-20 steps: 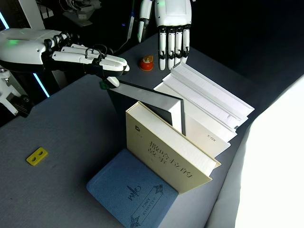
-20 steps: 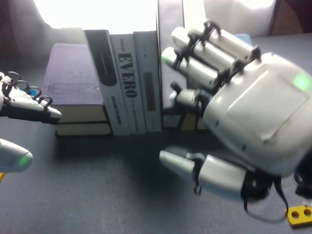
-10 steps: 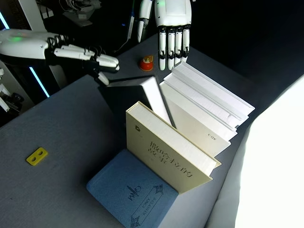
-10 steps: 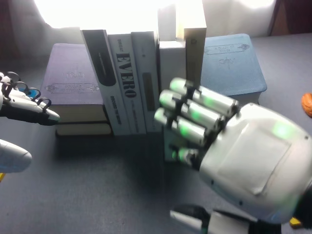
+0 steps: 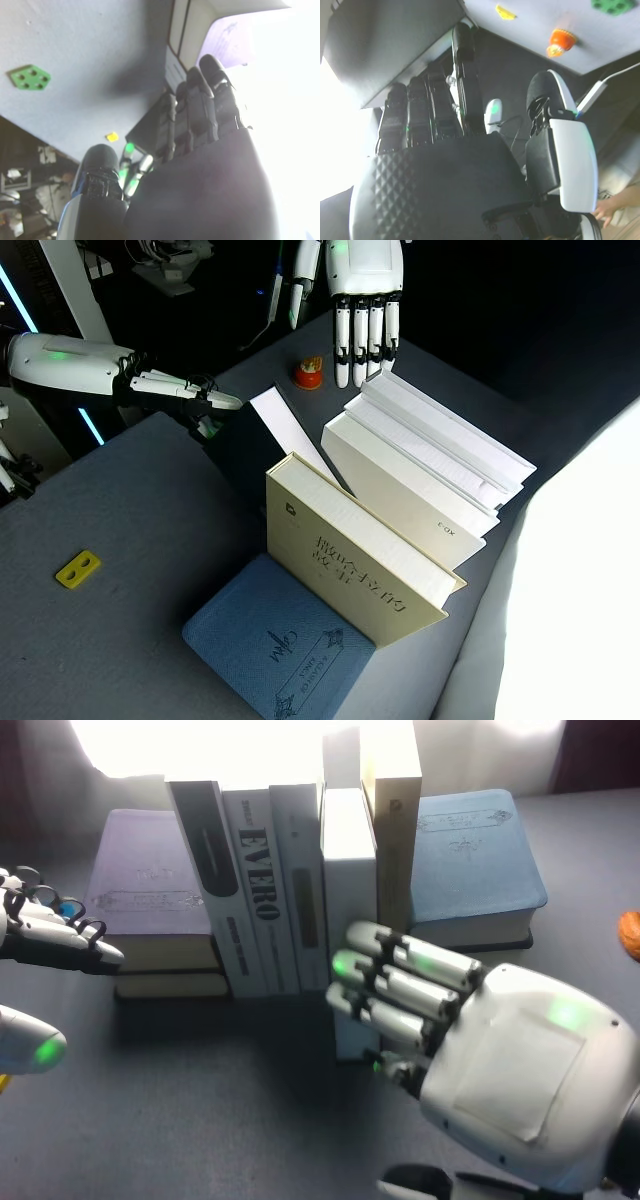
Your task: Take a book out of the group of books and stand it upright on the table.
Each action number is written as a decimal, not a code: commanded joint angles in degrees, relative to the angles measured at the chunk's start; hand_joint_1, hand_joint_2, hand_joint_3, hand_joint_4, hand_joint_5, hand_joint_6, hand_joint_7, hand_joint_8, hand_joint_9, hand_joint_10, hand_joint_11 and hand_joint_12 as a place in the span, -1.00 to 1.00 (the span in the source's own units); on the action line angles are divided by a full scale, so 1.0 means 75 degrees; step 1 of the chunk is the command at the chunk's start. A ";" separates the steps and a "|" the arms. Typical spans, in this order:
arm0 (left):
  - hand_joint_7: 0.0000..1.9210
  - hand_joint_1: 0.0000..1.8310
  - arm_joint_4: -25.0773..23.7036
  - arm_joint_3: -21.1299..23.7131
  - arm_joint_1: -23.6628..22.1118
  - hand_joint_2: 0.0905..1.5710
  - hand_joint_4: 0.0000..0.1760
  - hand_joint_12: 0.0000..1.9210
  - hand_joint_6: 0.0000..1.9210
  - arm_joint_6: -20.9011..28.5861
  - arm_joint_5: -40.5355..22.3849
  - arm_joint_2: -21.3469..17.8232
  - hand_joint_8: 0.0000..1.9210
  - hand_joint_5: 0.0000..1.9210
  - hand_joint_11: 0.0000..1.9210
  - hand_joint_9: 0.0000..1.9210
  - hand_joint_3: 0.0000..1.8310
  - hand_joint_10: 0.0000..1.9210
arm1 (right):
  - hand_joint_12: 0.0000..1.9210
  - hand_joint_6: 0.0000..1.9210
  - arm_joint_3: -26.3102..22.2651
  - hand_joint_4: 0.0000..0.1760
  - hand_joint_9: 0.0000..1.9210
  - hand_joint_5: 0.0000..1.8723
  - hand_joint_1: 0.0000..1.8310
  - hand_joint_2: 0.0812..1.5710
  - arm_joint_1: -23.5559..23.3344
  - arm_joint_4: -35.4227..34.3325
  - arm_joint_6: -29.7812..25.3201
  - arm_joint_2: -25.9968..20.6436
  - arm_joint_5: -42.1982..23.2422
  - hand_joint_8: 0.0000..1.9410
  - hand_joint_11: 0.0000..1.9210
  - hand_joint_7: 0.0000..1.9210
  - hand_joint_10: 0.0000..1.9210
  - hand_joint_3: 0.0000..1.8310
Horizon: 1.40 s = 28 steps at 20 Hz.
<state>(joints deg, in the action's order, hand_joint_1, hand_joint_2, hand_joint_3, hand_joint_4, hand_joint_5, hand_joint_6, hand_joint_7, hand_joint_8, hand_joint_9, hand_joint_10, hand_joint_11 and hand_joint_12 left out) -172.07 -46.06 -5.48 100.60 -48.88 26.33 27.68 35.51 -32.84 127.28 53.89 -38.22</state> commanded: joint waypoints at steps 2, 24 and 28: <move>-0.84 -1.00 -0.0067 -0.0031 -0.0071 0.73 -0.80 -0.29 -1.00 0.0010 0.0574 0.0044 -1.00 -0.86 -1.00 -0.78 -1.00 -0.99 | -1.00 -0.97 0.0088 -0.85 -1.00 -0.19 -1.00 0.49 0.0035 0.0155 -0.0040 0.0030 -0.0394 -1.00 -1.00 -0.84 -1.00 -1.00; -0.79 -0.93 -0.0067 -0.0032 -0.0070 0.70 -0.83 -0.25 -1.00 0.0010 0.0574 0.0045 -1.00 -0.83 -1.00 -0.76 -1.00 -1.00 | -1.00 -0.96 -0.0294 -1.00 -0.95 -0.14 -1.00 0.51 -0.0083 0.0153 0.0215 -0.0171 -0.0678 -0.99 -0.99 -0.78 -0.98 -1.00; -0.79 -0.97 -0.0067 -0.0032 -0.0081 0.71 -0.77 -0.25 -1.00 0.0010 0.0574 0.0048 -1.00 -0.84 -1.00 -0.76 -0.99 -1.00 | -0.99 -0.98 -0.0714 -1.00 -0.94 -0.16 -1.00 0.51 -0.0503 0.0149 0.0325 -0.0337 -0.0697 -0.99 -0.99 -0.78 -0.98 -1.00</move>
<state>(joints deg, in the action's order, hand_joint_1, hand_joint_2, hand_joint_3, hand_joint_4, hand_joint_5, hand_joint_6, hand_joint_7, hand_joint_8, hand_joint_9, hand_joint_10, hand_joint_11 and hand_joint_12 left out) -172.07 -46.06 -5.48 100.60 -48.88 26.63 22.52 32.29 -34.63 129.51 51.51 -38.96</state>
